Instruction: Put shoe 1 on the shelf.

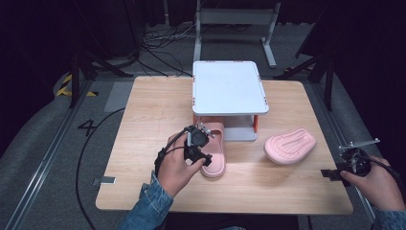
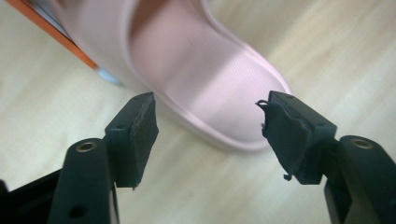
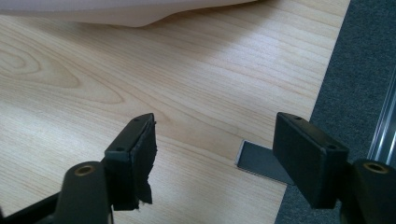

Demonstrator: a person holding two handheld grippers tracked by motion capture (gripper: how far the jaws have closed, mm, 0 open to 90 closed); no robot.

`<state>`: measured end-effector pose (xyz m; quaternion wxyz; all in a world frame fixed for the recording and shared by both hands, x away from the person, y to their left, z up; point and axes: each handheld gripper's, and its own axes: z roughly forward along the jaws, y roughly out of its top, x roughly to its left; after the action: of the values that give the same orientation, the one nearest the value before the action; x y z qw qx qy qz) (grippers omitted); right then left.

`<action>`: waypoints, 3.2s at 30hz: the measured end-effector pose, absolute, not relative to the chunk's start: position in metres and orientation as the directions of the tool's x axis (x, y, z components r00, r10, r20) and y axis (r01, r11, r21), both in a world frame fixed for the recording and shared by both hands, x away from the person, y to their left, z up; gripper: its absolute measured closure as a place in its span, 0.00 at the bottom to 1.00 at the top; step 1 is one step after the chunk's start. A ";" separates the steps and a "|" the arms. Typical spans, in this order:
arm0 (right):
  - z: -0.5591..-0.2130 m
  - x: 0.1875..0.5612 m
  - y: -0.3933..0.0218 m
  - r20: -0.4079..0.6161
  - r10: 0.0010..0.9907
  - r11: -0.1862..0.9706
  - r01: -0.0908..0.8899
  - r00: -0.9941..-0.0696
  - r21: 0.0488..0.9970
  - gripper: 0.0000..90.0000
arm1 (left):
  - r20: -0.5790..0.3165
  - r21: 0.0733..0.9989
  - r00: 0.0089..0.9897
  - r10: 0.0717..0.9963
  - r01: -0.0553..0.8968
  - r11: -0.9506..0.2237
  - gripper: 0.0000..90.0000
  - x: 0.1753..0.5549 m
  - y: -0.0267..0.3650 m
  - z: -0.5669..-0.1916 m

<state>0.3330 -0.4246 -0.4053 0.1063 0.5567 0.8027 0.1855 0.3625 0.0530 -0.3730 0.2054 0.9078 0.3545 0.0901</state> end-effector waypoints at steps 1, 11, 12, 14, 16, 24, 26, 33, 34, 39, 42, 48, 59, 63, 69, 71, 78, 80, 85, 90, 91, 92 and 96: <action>-0.405 0.333 -0.425 0.041 0.934 0.306 0.856 -0.354 0.416 0.37 | 0.001 0.423 0.731 0.683 0.618 -0.663 0.43 0.360 0.053 -0.376; -0.401 0.343 -0.417 0.051 0.926 0.319 0.846 -0.375 0.428 0.37 | -0.071 0.288 0.763 0.643 0.633 -0.719 0.55 0.343 0.039 -0.407; -0.401 0.345 -0.416 0.049 0.924 0.322 0.843 -0.378 0.431 0.37 | -0.073 0.277 0.766 0.638 0.630 -0.725 0.56 0.342 0.038 -0.409; -0.401 0.348 -0.413 0.046 0.920 0.332 0.836 -0.390 0.436 0.37 | -0.077 0.262 0.767 0.638 0.633 -0.729 0.58 0.341 0.037 -0.414; -0.401 0.350 -0.411 0.051 0.917 0.337 0.836 -0.396 0.434 0.36 | -0.087 0.246 0.766 0.637 0.636 -0.731 0.59 0.342 0.036 -0.418; -0.399 0.352 -0.408 0.046 0.916 0.340 0.831 -0.399 0.439 0.36 | -0.131 0.209 0.779 0.613 0.626 -0.751 0.63 0.341 0.025 -0.434; -0.399 0.352 -0.407 0.042 0.915 0.343 0.828 -0.402 0.443 0.36 | -0.135 0.206 0.782 0.608 0.623 -0.755 0.63 0.341 0.024 -0.435; -0.400 0.349 -0.410 0.041 0.917 0.339 0.831 -0.396 0.440 0.36 | -0.139 0.189 0.784 0.605 0.621 -0.761 0.63 0.338 0.015 -0.437; -0.400 0.348 -0.411 0.041 0.917 0.339 0.830 -0.396 0.443 0.36 | -0.145 0.185 0.788 0.599 0.616 -0.766 0.63 0.337 0.014 -0.438; -0.399 0.346 -0.413 0.041 0.920 0.332 0.832 -0.389 0.444 0.35 | -0.146 0.196 0.778 0.611 0.628 -0.753 0.65 0.342 0.013 -0.439; -0.400 0.345 -0.414 0.042 0.922 0.330 0.836 -0.385 0.438 0.35 | -0.120 0.220 0.776 0.620 0.629 -0.745 0.65 0.346 0.014 -0.436; -0.403 0.341 -0.416 0.041 0.925 0.325 0.843 -0.378 0.429 0.35 | -0.069 0.261 0.764 0.642 0.635 -0.727 0.61 0.358 0.011 -0.431; -0.406 0.333 -0.420 0.040 0.931 0.314 0.854 -0.362 0.416 0.35 | -0.098 0.302 0.747 0.658 0.652 -0.696 0.59 0.384 -0.006 -0.434; -0.407 0.330 -0.422 0.040 0.932 0.312 0.854 -0.360 0.416 0.35 | -0.123 0.318 0.734 0.668 0.667 -0.674 0.59 0.394 -0.008 -0.436; -0.406 0.325 -0.427 0.037 0.938 0.300 0.859 -0.345 0.415 0.35 | -0.119 0.348 0.703 0.701 0.691 -0.634 0.58 0.412 -0.004 -0.434; -0.406 0.323 -0.428 0.038 0.939 0.296 0.861 -0.341 0.414 0.35 | -0.113 0.351 0.690 0.715 0.701 -0.621 0.58 0.420 -0.001 -0.434; -0.409 0.323 -0.427 0.036 0.940 0.296 0.864 -0.340 0.408 0.35 | -0.113 0.371 0.652 0.749 0.727 -0.577 0.57 0.441 0.010 -0.438; -0.409 0.323 -0.427 0.035 0.940 0.297 0.862 -0.340 0.410 0.35 | -0.108 0.379 0.640 0.761 0.734 -0.564 0.56 0.445 0.014 -0.438; -0.409 0.323 -0.426 0.032 0.939 0.299 0.861 -0.342 0.412 0.35 | -0.152 0.366 0.585 0.797 0.782 -0.504 0.59 0.449 0.020 -0.438; -0.408 0.323 -0.425 0.034 0.938 0.301 0.859 -0.345 0.414 0.35 | -0.136 0.368 0.597 0.790 0.771 -0.519 0.59 0.450 0.023 -0.438; -0.408 0.323 -0.426 0.035 0.938 0.301 0.859 -0.345 0.415 0.35 | -0.136 0.358 0.582 0.802 0.783 -0.508 0.56 0.449 0.023 -0.438; -0.407 0.323 -0.426 0.033 0.939 0.299 0.859 -0.343 0.415 0.35 | -0.106 0.352 0.612 0.784 0.760 -0.546 0.51 0.451 0.026 -0.438; -0.406 0.324 -0.427 0.034 0.938 0.300 0.857 -0.345 0.419 0.35 | -0.112 0.371 0.644 0.757 0.734 -0.570 0.44 0.446 0.029 -0.433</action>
<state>0.3236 -0.4269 -0.4063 0.1089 0.5617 0.7989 0.1855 0.4457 0.0291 -0.4328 0.1953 0.8854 0.4208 0.0294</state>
